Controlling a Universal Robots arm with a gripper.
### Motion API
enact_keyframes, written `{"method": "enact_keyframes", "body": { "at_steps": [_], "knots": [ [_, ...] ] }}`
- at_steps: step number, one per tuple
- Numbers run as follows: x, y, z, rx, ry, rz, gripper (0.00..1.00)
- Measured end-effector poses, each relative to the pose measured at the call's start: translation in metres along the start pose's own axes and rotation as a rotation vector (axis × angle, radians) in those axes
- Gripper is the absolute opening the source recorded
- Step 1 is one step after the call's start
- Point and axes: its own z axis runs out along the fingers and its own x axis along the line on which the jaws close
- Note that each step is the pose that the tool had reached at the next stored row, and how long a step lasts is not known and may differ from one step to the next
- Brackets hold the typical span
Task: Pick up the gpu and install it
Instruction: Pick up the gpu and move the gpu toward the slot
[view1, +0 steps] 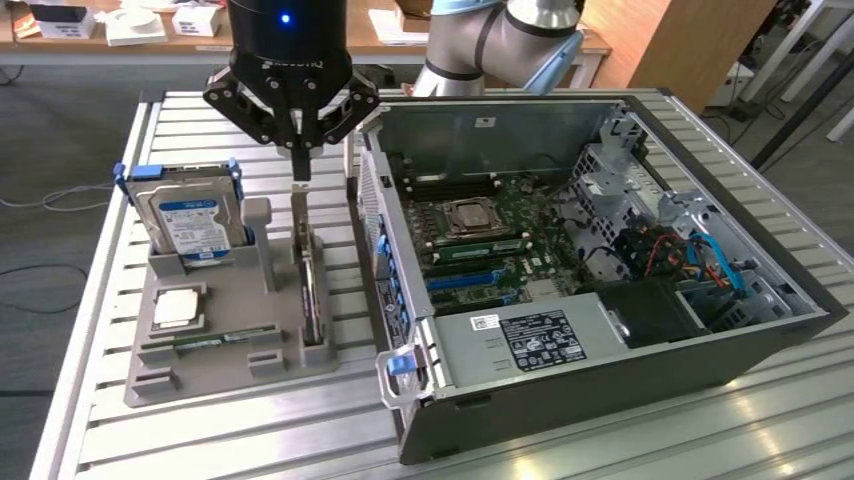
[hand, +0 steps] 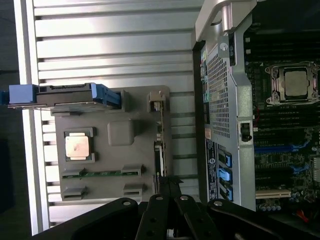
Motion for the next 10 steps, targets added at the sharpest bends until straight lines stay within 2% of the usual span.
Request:
{"method": "enact_keyframes", "body": {
  "at_steps": [10],
  "knots": [
    [0.0001,0.0000,0.0000,0.0003,0.0008,-0.019,0.11]
  ]
}}
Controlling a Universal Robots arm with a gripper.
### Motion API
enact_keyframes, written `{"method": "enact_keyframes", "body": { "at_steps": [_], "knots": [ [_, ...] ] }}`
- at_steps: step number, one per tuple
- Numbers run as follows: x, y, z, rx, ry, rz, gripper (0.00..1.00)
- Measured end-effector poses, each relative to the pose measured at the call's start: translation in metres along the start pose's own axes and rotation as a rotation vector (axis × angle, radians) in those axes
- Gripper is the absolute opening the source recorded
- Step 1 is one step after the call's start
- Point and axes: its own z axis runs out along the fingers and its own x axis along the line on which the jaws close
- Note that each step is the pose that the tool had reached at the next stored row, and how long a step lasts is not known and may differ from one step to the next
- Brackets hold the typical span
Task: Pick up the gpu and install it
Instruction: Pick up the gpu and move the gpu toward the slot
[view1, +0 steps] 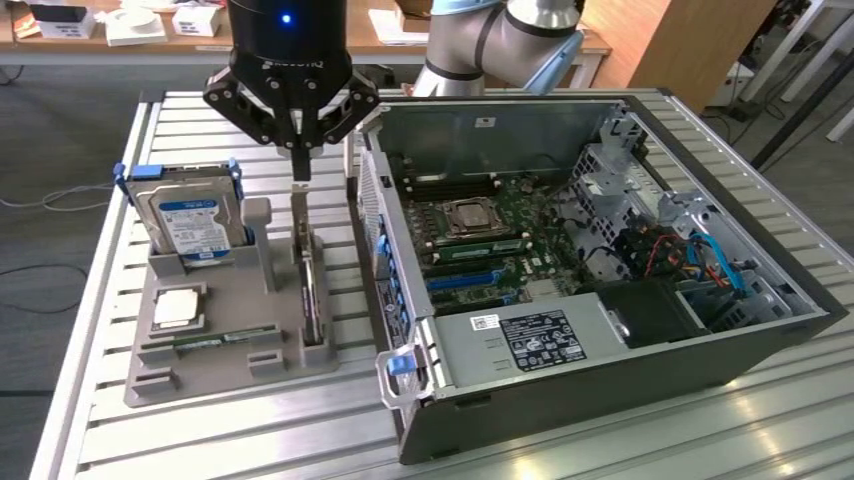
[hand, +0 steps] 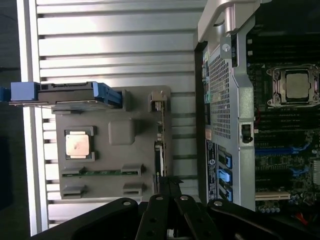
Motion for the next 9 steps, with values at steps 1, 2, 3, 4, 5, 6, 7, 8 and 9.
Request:
{"method": "enact_keyframes", "body": {
  "at_steps": [1,2,3,4,5,6,7,8,9],
  "knots": [
    [0.0000,0.0000,0.0000,0.0002,0.0004,-0.010,0.11],
    [0.0000,0.0000,0.0000,0.0002,0.0006,-0.016,0.11],
    [0.0000,0.0000,0.0000,0.0003,0.0008,-0.019,0.11],
    [0.0000,0.0000,0.0000,0.0003,0.0008,-0.019,0.11],
    [-0.0001,0.0000,0.0000,0.0003,0.0008,-0.019,0.11],
    [0.0000,0.0000,0.0000,0.0002,0.0008,-0.019,0.11],
    [0.0000,0.0000,0.0000,0.0003,0.0008,-0.019,0.11],
    [0.0000,0.0000,0.0000,0.0002,0.0008,-0.019,0.11],
    [0.0000,0.0000,0.0000,0.0003,0.0008,-0.019,0.11]
  ]
}}
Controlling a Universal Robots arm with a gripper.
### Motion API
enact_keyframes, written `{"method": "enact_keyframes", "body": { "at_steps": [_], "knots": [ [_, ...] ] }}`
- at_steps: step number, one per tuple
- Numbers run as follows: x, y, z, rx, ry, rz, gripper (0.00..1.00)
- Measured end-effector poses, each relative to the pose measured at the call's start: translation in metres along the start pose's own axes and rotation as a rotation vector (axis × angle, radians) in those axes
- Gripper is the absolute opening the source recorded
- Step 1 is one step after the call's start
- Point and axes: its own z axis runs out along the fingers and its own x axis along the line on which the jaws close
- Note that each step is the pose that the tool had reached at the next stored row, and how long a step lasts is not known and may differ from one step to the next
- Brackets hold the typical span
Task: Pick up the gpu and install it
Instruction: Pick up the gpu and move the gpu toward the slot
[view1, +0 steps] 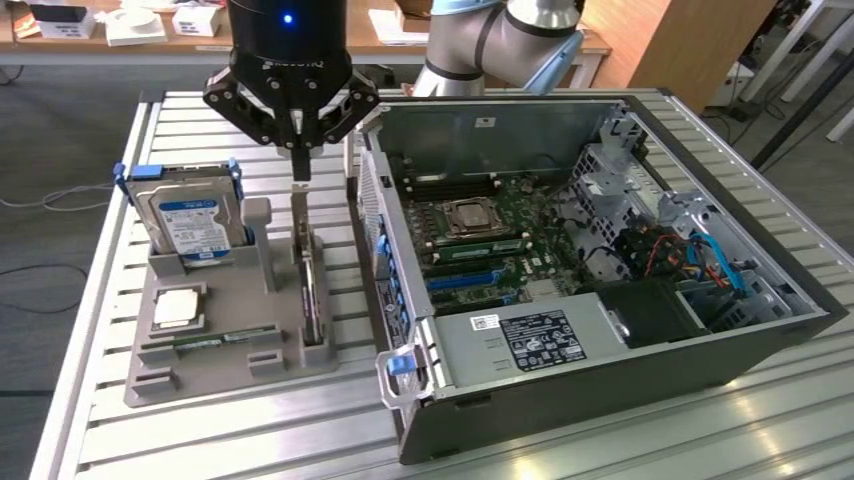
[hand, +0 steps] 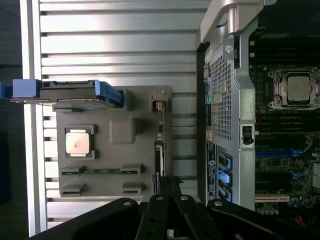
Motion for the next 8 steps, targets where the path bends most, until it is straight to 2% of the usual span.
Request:
{"method": "enact_keyframes", "body": {
  "at_steps": [2,4,5,7,8],
  "knots": [
    [0.0000,0.0000,0.0000,0.0000,0.0000,0.000,0.11],
    [0.0000,0.0000,0.0000,0.0000,-0.0001,0.000,0.23],
    [0.0000,0.0000,0.0000,0.0000,0.0000,0.000,0.23],
    [0.0000,0.0000,0.0000,0.0000,0.0000,0.000,0.35],
    [0.0000,0.0000,0.0000,-0.0001,0.0000,0.000,0.35]
  ]
}}
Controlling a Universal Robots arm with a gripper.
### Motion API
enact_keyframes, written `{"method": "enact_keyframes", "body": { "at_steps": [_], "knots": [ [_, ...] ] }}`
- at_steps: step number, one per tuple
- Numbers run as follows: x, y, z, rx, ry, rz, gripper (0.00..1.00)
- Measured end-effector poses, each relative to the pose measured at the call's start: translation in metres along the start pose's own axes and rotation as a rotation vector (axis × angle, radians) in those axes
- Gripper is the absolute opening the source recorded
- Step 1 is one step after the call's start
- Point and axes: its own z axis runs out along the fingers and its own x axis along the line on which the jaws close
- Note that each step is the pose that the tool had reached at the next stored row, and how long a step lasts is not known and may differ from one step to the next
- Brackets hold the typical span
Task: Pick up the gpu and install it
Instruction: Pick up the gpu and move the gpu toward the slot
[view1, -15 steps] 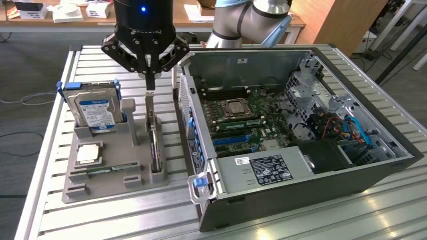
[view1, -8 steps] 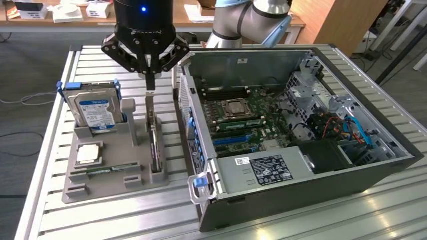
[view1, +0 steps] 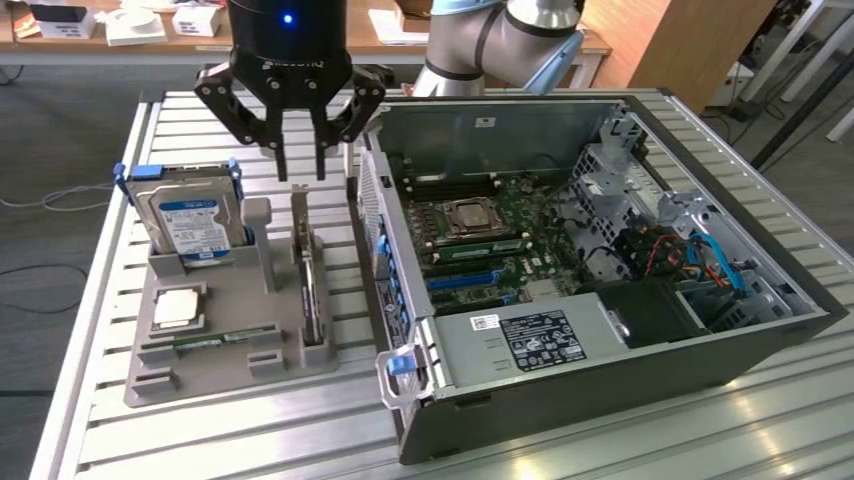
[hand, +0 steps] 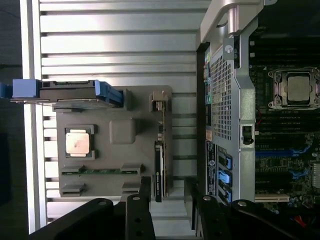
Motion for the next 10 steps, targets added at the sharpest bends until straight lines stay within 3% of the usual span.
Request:
{"method": "enact_keyframes", "body": {
  "at_steps": [1,2,10],
  "knots": [
    [0.0000,0.0000,0.0000,0.0000,-0.0001,0.000,0.35],
    [0.0000,0.0000,0.0000,0.0000,0.0000,0.000,0.42],
    [0.0002,-0.0001,0.0013,-0.0003,-0.0019,0.041,0.42]
  ]
}}
